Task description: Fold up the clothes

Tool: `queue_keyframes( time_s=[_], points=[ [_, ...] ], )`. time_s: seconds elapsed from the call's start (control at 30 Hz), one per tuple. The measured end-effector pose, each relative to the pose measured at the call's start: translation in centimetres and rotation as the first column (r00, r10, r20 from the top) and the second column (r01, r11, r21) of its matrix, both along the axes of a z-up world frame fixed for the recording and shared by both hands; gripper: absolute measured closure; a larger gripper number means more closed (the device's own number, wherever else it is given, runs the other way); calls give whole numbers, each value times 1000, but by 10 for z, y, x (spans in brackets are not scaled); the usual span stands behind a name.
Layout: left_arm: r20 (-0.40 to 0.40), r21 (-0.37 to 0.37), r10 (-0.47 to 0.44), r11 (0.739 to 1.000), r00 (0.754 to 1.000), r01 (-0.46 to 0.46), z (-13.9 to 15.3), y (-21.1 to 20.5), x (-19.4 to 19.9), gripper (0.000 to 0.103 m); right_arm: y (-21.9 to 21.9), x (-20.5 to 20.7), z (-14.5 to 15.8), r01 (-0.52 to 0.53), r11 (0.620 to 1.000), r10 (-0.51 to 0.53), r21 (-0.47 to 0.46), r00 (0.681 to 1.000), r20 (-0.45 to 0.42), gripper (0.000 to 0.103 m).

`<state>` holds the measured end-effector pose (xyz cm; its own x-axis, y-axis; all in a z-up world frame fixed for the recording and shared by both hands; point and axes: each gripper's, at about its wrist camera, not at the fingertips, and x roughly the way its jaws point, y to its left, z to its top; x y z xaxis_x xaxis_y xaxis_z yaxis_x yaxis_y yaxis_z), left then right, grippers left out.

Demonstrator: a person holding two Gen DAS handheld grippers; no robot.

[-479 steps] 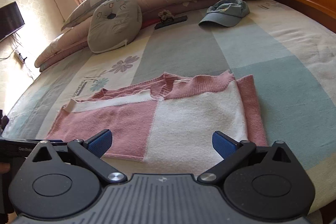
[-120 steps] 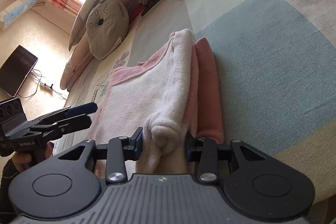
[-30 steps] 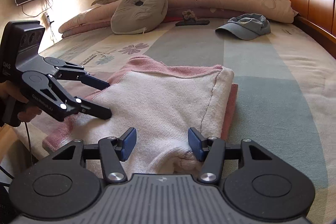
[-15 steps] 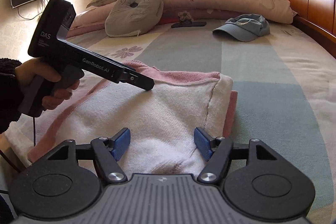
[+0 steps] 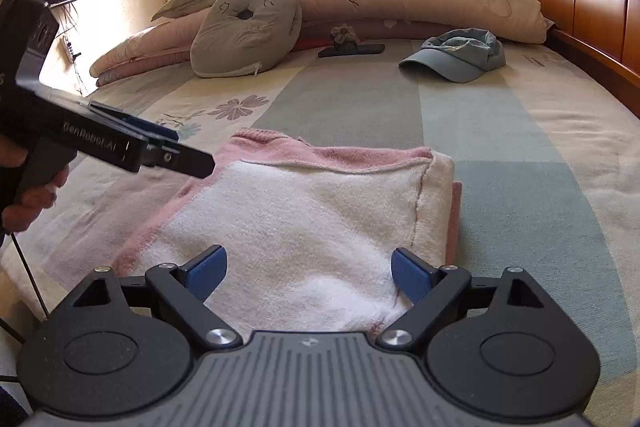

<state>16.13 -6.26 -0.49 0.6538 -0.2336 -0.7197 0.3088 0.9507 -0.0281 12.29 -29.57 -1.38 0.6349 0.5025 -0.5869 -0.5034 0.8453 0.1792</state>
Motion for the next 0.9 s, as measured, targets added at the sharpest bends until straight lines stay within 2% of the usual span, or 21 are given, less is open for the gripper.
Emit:
queue_keyframes(
  time_s=[0.1,0.23,0.33,0.4,0.5,0.6,0.7,0.8,0.87,0.9],
  points=[
    [-10,18,75,997,997,-75,-1,15,-12,11,15,-8,14,-54,998,53,12,998,34,6],
    [-41,35,152,988,988,-151,-7,31,-25,11,38,-5,5,-14,997,17,-81,999,32,4],
    [-65,30,163,987,985,-161,-16,40,-37,11,30,-5,-14,46,993,-48,-105,999,-16,4],
    [-88,20,172,985,981,-171,-23,45,-41,11,18,-9,-18,68,996,-70,-64,997,-33,3],
    [-101,19,186,983,977,-185,-31,49,-45,11,18,-16,-5,98,993,-100,-64,995,-29,3],
    [-94,7,192,981,977,-192,-31,53,-48,11,32,-17,10,85,994,-84,-69,996,13,0],
    [-88,0,203,979,975,-204,-31,57,-53,11,53,-9,13,73,993,-70,-91,997,33,0],
    [-86,13,225,974,971,-225,-31,63,-59,11,73,4,-5,86,985,-88,-153,996,-3,0],
    [-93,7,234,972,968,-234,-32,67,-62,11,75,7,-21,81,986,-88,-145,996,-36,0],
    [-97,1,233,972,968,-234,-33,69,-62,11,72,7,-20,87,986,-94,-141,995,-45,0]
  ],
)
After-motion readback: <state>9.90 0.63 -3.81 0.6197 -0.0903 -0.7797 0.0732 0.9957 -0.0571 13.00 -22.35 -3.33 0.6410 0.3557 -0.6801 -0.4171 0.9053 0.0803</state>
